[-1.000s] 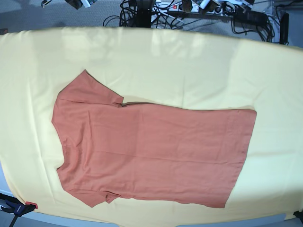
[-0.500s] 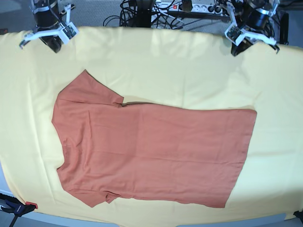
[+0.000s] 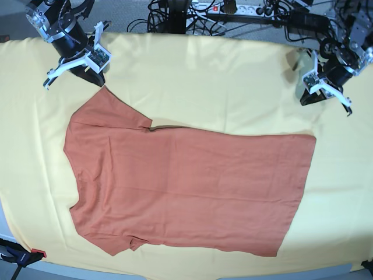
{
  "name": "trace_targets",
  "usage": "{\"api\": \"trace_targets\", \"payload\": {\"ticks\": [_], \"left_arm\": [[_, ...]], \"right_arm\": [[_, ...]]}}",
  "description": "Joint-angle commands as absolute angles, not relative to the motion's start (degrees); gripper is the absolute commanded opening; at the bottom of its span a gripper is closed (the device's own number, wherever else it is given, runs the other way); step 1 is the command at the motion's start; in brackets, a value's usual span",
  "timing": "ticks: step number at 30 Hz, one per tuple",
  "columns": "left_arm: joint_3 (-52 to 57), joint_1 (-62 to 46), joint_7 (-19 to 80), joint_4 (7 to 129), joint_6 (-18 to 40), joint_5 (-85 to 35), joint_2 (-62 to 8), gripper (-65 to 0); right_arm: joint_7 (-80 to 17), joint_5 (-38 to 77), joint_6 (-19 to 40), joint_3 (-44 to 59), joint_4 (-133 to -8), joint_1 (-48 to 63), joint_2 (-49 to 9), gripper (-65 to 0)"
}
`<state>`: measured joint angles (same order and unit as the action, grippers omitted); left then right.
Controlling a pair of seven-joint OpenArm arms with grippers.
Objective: Fold the T-shirt properly
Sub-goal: 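Move both grippers down to the shirt's collar-side corners and grasp them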
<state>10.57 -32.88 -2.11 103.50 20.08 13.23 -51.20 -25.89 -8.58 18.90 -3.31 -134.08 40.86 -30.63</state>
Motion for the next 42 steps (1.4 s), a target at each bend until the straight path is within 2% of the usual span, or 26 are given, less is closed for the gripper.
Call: {"api": "trace_targets", "payload": {"ticks": [1,4,6,12,21,27,28,30,34,35,39,42], "left_arm": [[10.9,-31.0,-5.3,102.8,21.8,12.5,-53.1,-56.7],[9.3,-26.0,-10.0,99.1,26.0,12.6,-54.9,-35.8],[6.9,-22.2,-10.5,97.3,26.2,12.6,-56.1,-27.6],[-5.5,-8.8,-10.3,90.5,25.7,16.4,-58.1,-27.3],[-28.0,12.0,-10.3,79.3,21.6,22.5,-58.0,-27.3],[-35.9,20.0,-10.3,72.8,21.4,22.7,-55.4,-27.4],[-36.4,20.8,-10.3,72.1,21.4,22.7,-54.8,-28.2],[-36.5,21.7,-10.3,71.0,21.4,22.6,-53.6,-35.0],[-36.6,21.9,-10.0,70.6,21.9,22.4,-52.8,-62.0],[-36.6,21.9,-10.0,70.6,22.6,22.4,-52.8,-65.0],[-36.5,21.9,-6.9,70.6,22.9,19.8,-52.9,-65.0],[-36.5,21.9,-6.1,70.6,22.9,17.9,-52.9,-65.0]], "right_arm": [[-24.6,-8.8,18.2,-3.0,-134.9,41.0,-31.1,-65.0],[-24.6,-8.8,18.2,-3.0,-134.8,41.0,-31.1,-65.0],[-24.6,-8.8,18.2,-3.0,-134.8,41.1,-31.1,-65.0],[-24.6,-8.8,18.2,-3.0,-134.8,41.1,-30.2,-65.0],[-24.6,-8.7,18.3,-3.0,-134.8,41.1,-28.3,-65.0],[-24.6,-7.5,21.4,-3.0,-134.7,41.1,-28.3,-65.0],[-24.6,-7.0,21.5,-3.0,-134.2,41.1,-28.3,-64.7],[-24.4,-5.8,21.7,-3.0,-132.2,40.6,-28.3,-57.3],[-22.9,-5.7,23.2,-3.0,-125.6,36.8,-28.3,-44.1],[-22.9,-5.7,24.1,-3.0,-124.0,35.8,-28.3,-41.5],[-22.9,-2.3,25.3,-3.0,-118.4,31.4,-28.3,-33.4],[-22.9,-1.2,26.7,-3.0,-115.3,28.3,-28.3,-33.3]]}}
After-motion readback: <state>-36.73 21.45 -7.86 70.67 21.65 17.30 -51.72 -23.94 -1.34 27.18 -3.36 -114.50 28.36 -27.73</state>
